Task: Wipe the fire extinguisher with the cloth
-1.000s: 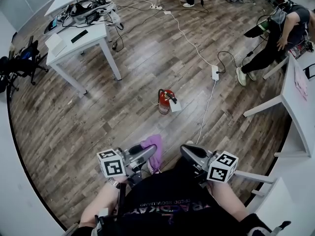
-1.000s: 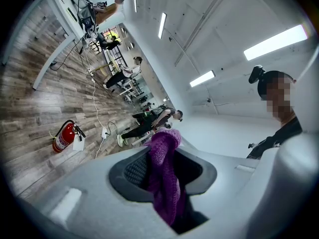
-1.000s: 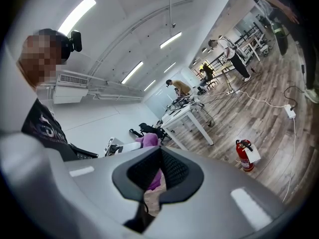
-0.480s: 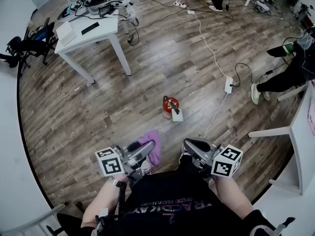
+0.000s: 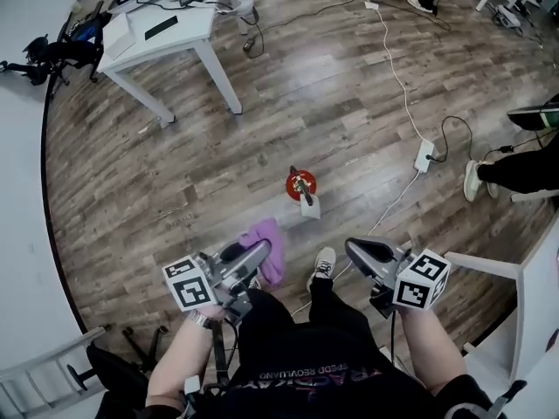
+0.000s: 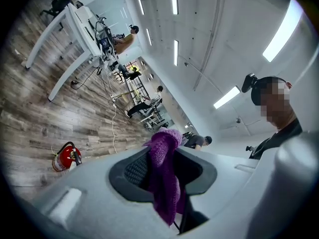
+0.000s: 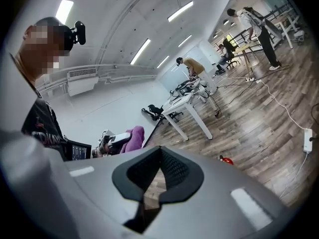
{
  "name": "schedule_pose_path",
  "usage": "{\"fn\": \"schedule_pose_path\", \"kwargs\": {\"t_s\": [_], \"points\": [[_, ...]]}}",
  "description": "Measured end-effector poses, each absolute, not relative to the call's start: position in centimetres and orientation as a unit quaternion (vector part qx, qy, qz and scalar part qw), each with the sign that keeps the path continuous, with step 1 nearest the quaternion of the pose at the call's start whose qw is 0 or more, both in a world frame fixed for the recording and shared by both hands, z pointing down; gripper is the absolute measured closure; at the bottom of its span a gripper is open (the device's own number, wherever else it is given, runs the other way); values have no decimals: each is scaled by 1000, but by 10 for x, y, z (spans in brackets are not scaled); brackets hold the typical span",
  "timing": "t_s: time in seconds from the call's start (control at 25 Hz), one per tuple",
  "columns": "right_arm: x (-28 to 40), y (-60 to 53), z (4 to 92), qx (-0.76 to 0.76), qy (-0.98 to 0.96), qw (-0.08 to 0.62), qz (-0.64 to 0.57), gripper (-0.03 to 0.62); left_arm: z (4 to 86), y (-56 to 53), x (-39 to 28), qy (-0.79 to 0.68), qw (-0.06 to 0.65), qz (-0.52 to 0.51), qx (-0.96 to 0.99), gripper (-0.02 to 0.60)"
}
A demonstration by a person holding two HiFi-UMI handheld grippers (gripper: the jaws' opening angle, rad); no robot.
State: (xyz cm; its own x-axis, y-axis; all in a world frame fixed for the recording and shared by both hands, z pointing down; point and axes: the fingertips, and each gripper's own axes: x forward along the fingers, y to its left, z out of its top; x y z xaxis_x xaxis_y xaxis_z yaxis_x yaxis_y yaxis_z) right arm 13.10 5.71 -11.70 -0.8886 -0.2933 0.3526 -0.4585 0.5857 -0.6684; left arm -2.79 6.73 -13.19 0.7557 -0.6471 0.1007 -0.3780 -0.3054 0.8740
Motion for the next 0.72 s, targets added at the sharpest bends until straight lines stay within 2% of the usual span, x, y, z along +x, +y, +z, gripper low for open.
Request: {"fn": "schedule_pose_path", "kwargs": {"t_s": [0.36, 0.72], "points": [[134, 22, -53, 256, -865, 109, 417, 589, -59, 6, -54, -299, 503, -105, 804, 472], [116, -6, 56, 269, -875, 157, 370, 589, 77, -61, -75, -234, 477, -68, 844, 472]]}}
